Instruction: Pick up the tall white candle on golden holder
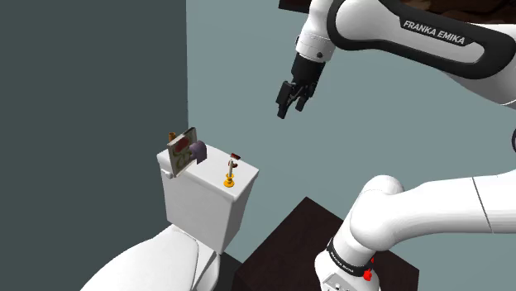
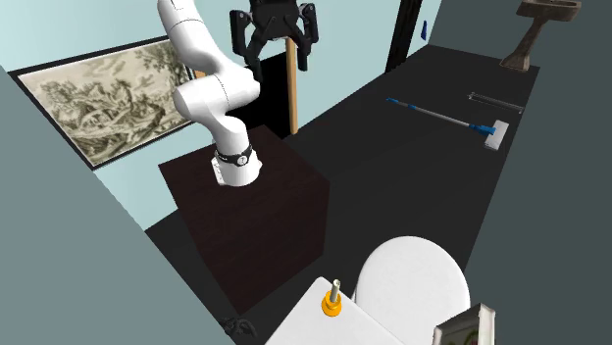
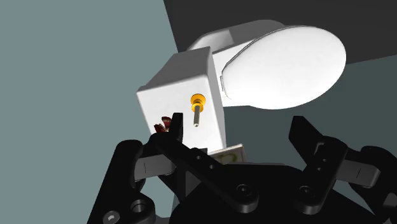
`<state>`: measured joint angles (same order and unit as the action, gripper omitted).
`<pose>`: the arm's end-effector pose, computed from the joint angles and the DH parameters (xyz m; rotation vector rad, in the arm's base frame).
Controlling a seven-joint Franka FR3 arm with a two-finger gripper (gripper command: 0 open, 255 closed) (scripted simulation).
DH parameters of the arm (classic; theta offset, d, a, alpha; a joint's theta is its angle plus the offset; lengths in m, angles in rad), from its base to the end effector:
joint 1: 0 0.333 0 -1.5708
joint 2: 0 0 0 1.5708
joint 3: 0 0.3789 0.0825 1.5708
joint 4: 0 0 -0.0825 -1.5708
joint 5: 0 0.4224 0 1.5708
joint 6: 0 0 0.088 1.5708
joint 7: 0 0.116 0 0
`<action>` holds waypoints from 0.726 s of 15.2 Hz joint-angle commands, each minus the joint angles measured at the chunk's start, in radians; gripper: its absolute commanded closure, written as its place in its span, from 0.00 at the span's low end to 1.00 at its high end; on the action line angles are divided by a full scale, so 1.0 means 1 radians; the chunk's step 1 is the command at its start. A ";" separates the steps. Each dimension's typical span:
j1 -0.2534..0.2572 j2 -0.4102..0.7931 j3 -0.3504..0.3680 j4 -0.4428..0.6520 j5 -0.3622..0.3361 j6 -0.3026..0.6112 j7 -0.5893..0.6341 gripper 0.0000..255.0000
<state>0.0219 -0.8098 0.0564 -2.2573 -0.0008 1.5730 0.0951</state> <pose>0.2923 0.0320 0.6833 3.1032 -0.0493 0.1982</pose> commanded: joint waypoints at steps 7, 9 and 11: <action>-0.021 0.014 0.023 -0.194 -0.004 0.258 0.058 0.00; -0.029 0.035 0.032 -0.247 -0.006 0.348 0.079 0.00; -0.039 0.064 0.041 -0.294 -0.010 0.440 0.101 0.00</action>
<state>-0.0124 -0.7602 0.0918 -2.5271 -0.0093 1.9636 0.1833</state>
